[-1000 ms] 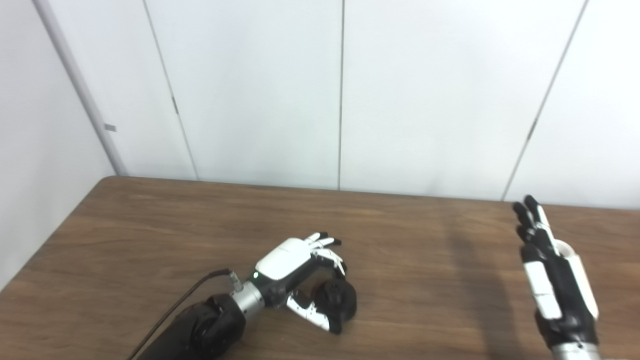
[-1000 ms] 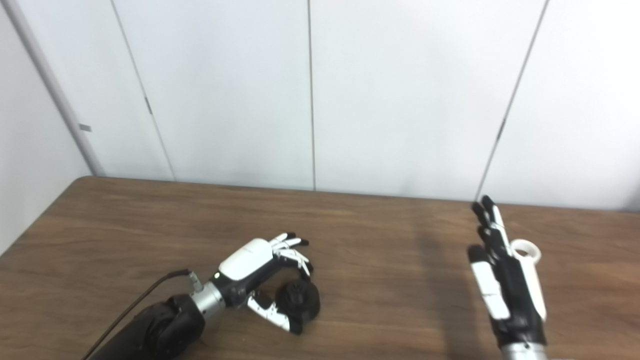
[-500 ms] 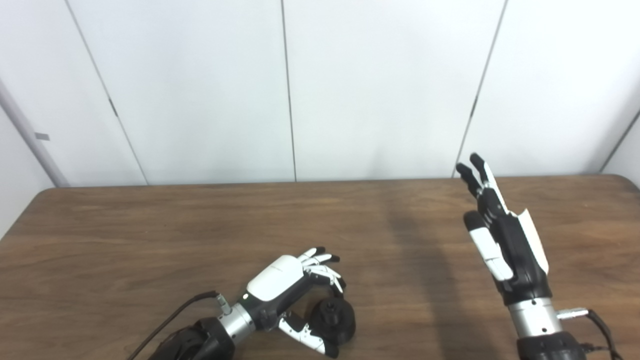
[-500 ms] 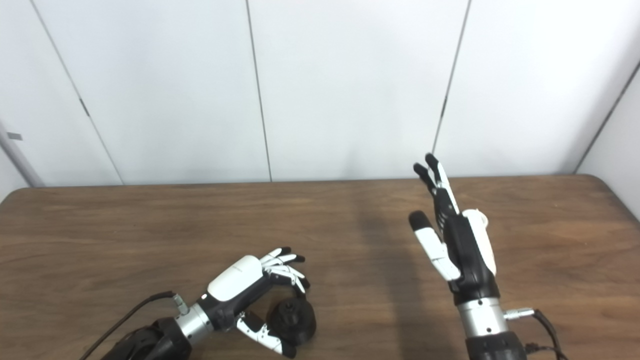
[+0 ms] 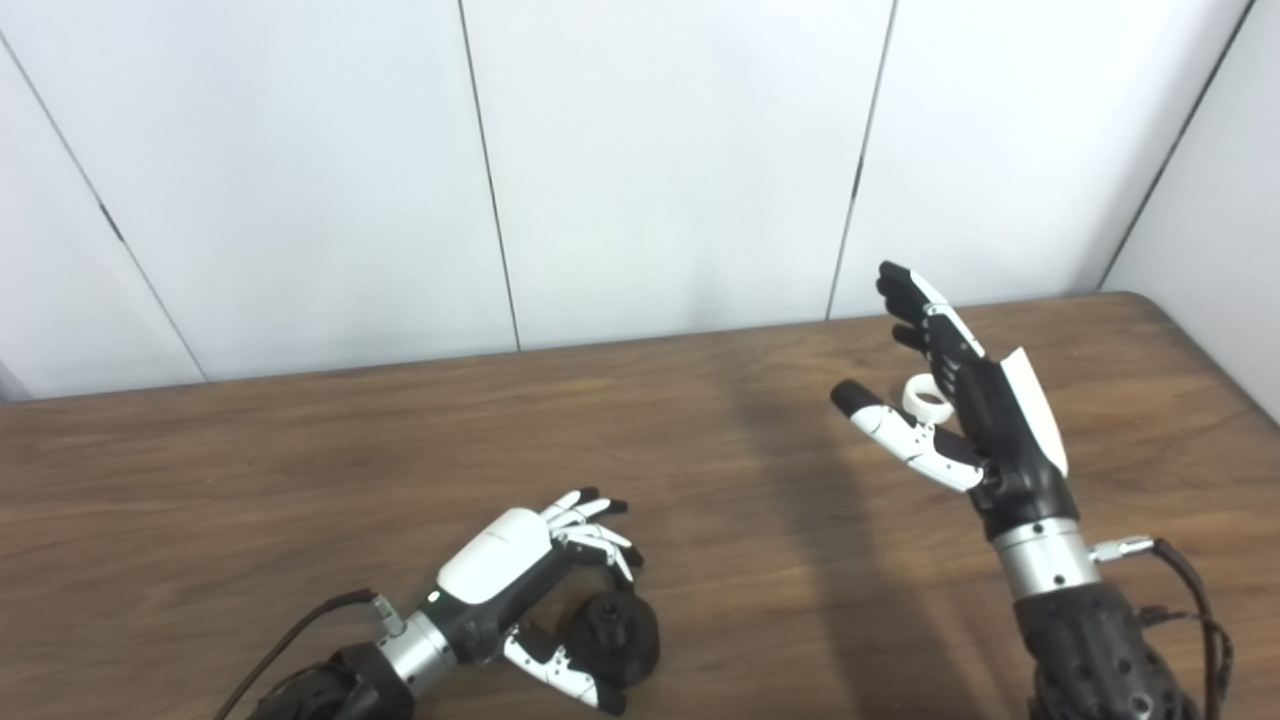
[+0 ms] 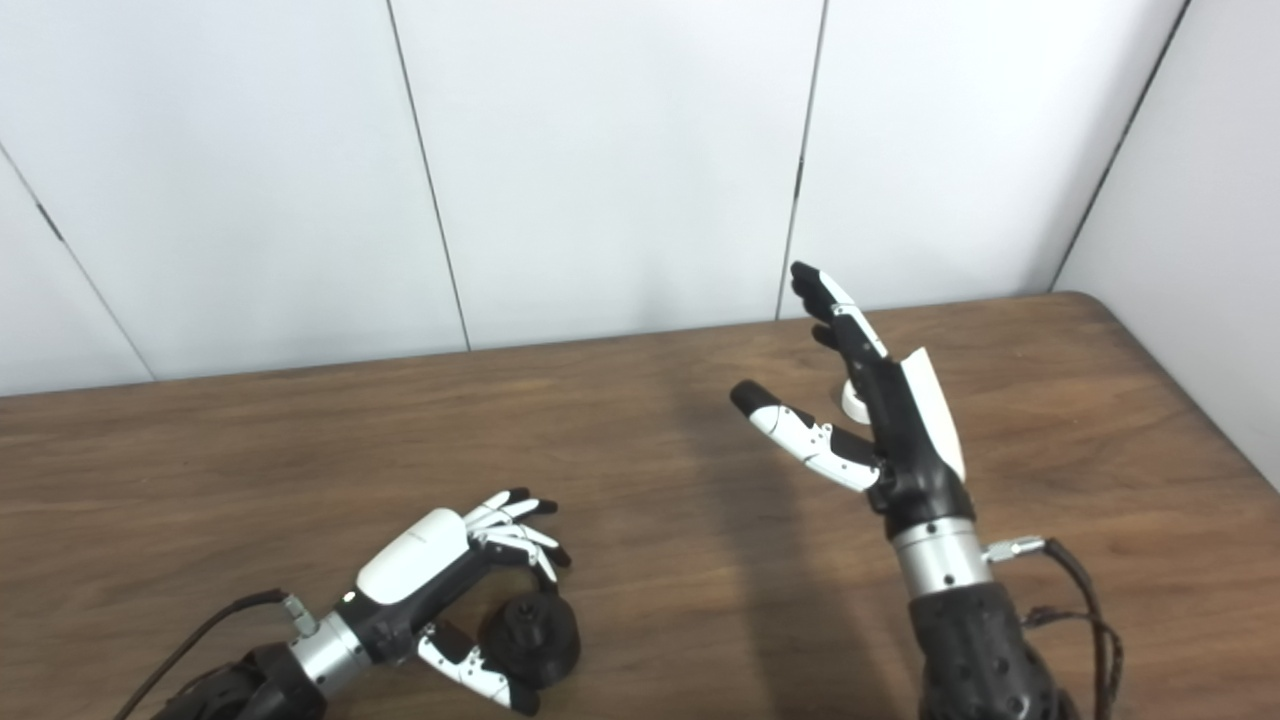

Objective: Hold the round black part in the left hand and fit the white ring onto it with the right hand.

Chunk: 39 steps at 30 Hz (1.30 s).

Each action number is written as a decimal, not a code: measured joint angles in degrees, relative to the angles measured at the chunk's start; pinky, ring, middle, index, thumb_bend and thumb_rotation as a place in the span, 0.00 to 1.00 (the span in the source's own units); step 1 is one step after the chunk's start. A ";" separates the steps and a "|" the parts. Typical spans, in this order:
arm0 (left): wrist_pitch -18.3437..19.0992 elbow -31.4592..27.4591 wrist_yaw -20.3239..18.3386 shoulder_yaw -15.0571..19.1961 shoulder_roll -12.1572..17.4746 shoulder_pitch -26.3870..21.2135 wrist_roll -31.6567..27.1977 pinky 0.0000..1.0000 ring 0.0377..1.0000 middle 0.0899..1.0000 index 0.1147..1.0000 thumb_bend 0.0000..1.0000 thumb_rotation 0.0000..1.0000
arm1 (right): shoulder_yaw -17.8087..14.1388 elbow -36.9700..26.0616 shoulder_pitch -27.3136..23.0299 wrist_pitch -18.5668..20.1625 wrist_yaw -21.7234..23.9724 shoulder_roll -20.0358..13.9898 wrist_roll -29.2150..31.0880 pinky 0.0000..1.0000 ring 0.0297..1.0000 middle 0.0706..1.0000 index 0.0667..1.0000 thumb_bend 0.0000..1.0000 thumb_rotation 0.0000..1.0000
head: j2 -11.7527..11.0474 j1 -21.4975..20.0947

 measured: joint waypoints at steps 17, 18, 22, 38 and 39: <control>-0.61 2.80 4.59 -3.22 0.42 -1.90 -1.03 1.00 0.93 0.70 0.41 0.52 0.06 | -0.49 8.39 -10.26 1.04 9.51 -26.33 -9.43 0.72 0.84 0.80 0.72 0.77 0.21 | -0.97 -4.31; -0.62 2.86 4.64 -3.36 0.42 -1.98 -1.10 1.00 0.93 0.70 0.41 0.52 0.06 | 0.30 9.96 -10.92 0.58 10.50 -27.24 -9.68 0.73 0.84 0.80 0.72 0.79 0.21 | -0.97 -4.48; -0.62 2.92 5.10 -3.76 0.67 -2.09 -1.21 1.00 0.93 0.70 0.41 0.52 0.06 | 3.69 14.53 -14.54 -0.77 13.45 -31.00 -11.98 0.76 0.88 0.82 0.71 0.82 0.24 | -1.14 -4.40; -0.84 1.96 4.77 -4.06 2.35 -1.65 -3.22 1.00 0.93 0.70 0.41 0.52 0.06 | 16.43 31.49 -24.49 -6.85 22.52 -33.95 -20.28 0.94 0.96 0.88 0.67 0.98 0.20 | -2.55 -10.11; -0.82 1.79 4.70 -4.05 2.49 -1.54 -3.34 1.00 0.93 0.70 0.42 0.52 0.06 | 16.70 32.21 -25.10 -6.87 22.94 -33.97 -20.69 0.95 0.96 0.89 0.67 0.98 0.20 | -2.55 -10.11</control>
